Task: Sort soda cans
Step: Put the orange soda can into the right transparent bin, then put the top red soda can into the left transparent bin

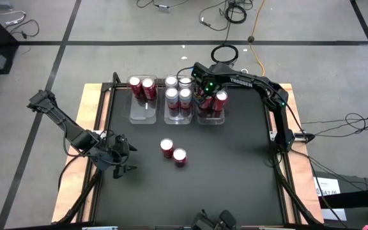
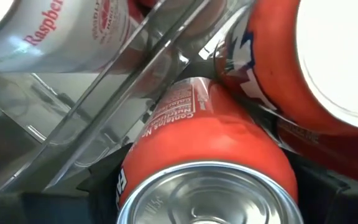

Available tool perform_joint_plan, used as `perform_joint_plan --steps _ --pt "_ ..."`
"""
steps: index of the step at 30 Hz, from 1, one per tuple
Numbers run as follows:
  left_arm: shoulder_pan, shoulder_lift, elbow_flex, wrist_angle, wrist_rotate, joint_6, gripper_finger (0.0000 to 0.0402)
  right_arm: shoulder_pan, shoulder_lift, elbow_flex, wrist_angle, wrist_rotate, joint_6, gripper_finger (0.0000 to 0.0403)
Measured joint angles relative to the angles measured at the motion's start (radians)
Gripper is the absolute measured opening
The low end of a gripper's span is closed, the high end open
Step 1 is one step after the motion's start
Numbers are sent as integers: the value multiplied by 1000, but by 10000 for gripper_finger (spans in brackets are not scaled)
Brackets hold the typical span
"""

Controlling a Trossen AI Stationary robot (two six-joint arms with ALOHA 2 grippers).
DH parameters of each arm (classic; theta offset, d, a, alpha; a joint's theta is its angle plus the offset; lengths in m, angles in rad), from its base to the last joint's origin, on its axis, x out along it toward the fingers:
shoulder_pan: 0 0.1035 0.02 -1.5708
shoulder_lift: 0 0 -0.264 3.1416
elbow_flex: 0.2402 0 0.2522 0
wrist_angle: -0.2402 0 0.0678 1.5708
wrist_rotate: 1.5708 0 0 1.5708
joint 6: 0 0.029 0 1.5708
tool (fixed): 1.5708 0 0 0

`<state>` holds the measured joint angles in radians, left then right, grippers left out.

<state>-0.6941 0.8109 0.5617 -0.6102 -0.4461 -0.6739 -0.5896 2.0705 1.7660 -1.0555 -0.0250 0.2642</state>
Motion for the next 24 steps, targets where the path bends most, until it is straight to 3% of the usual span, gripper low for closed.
perform_joint_plan --steps 6,15,24 --pt "0 0 0 0 0 0 396 -4 0 0 12 -6 -19 310" --pt "0 0 0 0 0 0 396 -5 1 26 -17 -3 -23 379" --pt "0 0 0 0 0 0 396 -5 1 282 -221 -3 -22 386"
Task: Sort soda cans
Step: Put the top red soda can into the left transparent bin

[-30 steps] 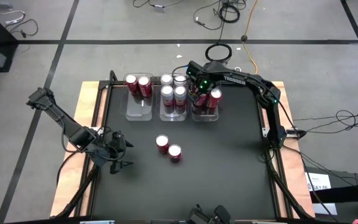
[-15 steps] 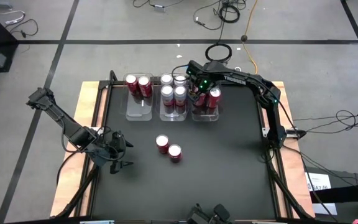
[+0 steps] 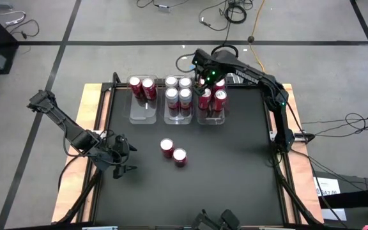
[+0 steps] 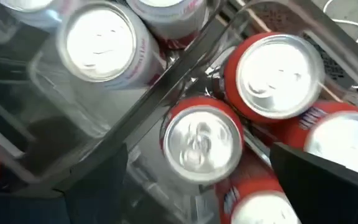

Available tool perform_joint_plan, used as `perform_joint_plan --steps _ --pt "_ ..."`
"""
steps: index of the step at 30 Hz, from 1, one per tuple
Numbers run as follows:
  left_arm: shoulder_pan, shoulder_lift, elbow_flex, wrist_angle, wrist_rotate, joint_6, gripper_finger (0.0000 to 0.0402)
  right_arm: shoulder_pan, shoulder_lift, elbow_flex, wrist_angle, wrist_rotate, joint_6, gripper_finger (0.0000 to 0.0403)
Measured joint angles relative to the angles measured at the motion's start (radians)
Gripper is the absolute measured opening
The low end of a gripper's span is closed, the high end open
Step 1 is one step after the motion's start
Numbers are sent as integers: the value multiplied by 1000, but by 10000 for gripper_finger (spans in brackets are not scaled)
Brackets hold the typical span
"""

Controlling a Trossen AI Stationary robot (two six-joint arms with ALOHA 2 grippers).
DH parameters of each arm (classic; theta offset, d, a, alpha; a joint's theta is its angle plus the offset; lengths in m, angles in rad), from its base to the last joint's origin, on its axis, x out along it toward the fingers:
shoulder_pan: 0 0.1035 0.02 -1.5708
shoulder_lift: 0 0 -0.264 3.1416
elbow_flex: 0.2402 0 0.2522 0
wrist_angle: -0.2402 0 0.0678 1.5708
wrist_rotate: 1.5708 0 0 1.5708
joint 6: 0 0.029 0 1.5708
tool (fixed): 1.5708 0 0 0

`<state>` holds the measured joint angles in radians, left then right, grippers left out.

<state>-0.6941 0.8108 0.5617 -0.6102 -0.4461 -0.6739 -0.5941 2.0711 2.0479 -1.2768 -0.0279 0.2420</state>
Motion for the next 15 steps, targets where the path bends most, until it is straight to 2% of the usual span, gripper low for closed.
perform_joint_plan --steps 7,10,15 --pt "0 0 0 0 0 0 396 43 -10 253 -254 3 74 386" --pt "0 0 0 0 0 0 396 102 -48 271 -283 28 126 386" --pt "0 0 0 0 7 7 396 256 -108 271 -294 145 274 386"
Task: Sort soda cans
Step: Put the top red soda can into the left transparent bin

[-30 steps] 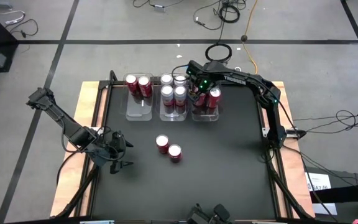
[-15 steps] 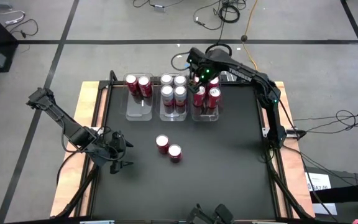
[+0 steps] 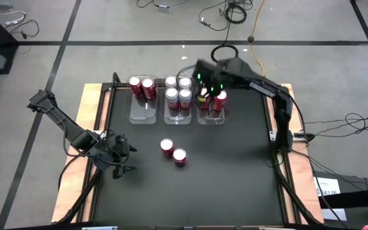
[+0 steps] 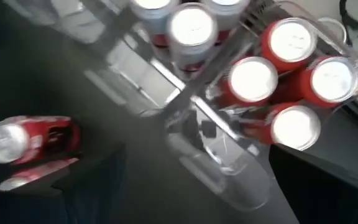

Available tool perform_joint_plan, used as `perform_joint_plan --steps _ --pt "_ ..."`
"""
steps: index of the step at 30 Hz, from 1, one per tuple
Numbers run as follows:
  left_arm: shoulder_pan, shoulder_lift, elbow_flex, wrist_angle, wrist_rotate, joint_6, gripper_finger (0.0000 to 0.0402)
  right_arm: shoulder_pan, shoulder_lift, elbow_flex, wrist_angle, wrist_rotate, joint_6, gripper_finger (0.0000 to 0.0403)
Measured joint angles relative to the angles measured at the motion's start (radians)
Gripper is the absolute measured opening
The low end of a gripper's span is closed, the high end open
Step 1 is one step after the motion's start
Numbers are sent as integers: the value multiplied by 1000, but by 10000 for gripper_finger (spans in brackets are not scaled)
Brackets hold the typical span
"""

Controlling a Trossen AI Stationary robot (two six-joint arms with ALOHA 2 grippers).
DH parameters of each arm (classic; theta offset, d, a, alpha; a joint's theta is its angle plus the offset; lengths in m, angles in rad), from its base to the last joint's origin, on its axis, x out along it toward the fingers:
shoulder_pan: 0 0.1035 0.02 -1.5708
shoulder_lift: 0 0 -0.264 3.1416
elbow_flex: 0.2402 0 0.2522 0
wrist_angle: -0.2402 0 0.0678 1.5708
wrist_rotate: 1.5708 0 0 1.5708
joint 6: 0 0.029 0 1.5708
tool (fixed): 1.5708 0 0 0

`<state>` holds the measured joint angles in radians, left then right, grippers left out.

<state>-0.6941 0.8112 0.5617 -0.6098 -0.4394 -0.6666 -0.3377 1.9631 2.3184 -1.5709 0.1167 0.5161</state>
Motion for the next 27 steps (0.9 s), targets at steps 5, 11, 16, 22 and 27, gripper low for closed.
perform_joint_plan --steps 5,11,16,22,27 --pt "0 0 0 3 202 132 396 198 -28 0 0 122 178 386" --pt "0 0 0 2 360 304 396 418 -22 0 0 169 379 386" --pt "0 0 0 2 358 308 396 583 -4 -1 0 168 512 386" --pt "0 0 0 2 356 308 396 758 13 -1 59 192 637 386" --pt "0 0 0 1 353 308 396 883 25 -30 73 278 796 386"
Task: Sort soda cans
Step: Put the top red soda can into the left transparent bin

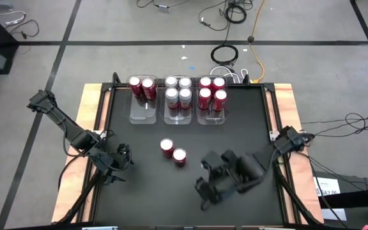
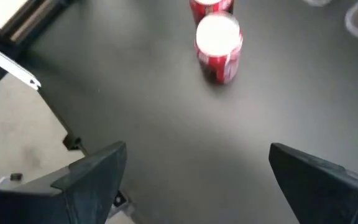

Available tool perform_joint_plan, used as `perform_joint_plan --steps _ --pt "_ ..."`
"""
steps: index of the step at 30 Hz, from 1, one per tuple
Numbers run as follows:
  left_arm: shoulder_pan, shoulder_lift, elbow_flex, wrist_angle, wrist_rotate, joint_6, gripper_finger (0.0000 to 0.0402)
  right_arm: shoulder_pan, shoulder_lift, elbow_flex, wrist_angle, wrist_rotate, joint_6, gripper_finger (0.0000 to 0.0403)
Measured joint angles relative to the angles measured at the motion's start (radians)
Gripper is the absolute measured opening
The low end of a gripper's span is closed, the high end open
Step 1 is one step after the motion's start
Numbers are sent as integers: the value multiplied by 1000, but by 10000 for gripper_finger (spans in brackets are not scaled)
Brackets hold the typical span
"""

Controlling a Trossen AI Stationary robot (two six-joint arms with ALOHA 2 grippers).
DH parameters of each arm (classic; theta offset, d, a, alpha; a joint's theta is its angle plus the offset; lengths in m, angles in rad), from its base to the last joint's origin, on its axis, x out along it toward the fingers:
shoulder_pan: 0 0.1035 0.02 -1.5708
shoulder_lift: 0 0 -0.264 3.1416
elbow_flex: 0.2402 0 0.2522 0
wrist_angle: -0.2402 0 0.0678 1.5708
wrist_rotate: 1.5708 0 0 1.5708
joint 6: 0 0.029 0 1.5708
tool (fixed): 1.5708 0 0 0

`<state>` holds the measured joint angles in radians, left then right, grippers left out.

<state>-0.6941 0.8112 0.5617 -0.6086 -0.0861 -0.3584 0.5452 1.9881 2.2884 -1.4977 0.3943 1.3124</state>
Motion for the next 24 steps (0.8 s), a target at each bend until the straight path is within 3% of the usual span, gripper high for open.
perform_joint_plan --steps 5,10,14,20,24 --pt "0 0 0 1 -1 0 396 86 2 -124 49 9 138 386" --pt "0 0 0 0 -1 0 396 122 2 -274 147 -15 172 386" --pt "0 0 0 0 -1 0 396 125 -26 -412 235 -132 166 386" --pt "0 0 0 1 -1 0 396 123 -192 -715 557 -135 80 386" --pt "0 0 0 0 -1 0 396 118 -335 -922 658 -135 54 386"
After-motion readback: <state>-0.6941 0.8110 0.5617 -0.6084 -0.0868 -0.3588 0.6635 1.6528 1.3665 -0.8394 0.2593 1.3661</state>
